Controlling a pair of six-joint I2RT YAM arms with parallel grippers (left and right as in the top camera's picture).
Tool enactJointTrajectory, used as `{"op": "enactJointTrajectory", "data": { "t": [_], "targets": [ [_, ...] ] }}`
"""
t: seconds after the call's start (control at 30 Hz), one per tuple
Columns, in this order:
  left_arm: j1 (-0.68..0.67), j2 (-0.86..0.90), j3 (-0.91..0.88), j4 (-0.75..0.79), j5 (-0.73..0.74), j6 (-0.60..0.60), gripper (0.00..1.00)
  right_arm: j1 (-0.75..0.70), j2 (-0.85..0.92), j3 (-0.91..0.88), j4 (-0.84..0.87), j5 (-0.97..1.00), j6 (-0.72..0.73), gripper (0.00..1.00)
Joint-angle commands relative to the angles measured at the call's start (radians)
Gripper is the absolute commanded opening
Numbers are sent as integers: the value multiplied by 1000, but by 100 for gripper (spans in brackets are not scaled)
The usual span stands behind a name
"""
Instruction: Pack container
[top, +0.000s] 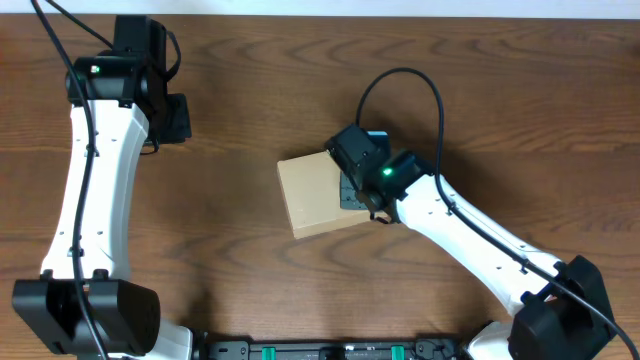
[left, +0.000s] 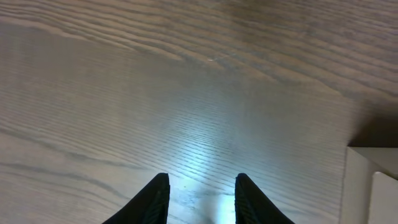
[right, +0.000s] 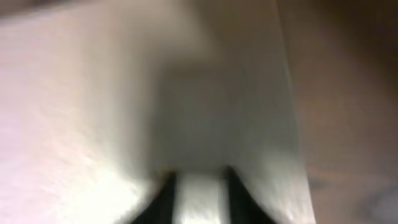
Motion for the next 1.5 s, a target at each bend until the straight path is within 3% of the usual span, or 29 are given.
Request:
{"op": "enactJointTrajectory", "data": {
  "t": [0.0,0.13,0.23,0.37,0.57,0.7,1.07,1.13,1.17,1.27,1.47],
  "targets": [
    [2,-16,14,-4,36,11,35,-34,-33,35,58,-1,-122,53],
    [3,-16,14,0,29,12,42,-87,-34,35,171,20,-221,85],
    [3,-16,14,29,9,31,48,-166,-50,36,310,86,-311,99],
    [7,-16,14,92,10,53,76,-282,-78,37,473,52,-460,99],
    [23,-15,14,150,21,53,83,-476,-72,38,541,17,-525,98],
    [35,-15,14,209,20,53,97,-575,-65,38,548,16,-560,96],
    [49,-15,14,296,3,53,95,-649,-65,38,574,13,-705,99],
    [56,-18,14,279,2,51,100,-649,-66,38,555,1,-734,95],
    [62,-23,14,259,5,35,91,-648,-71,38,536,-10,-740,93],
    [73,-51,9,195,6,-11,79,-650,-79,38,456,-8,-706,93],
    [73,-236,-153,284,24,19,80,-654,-150,-5,363,3,-595,88]
  ]
}}
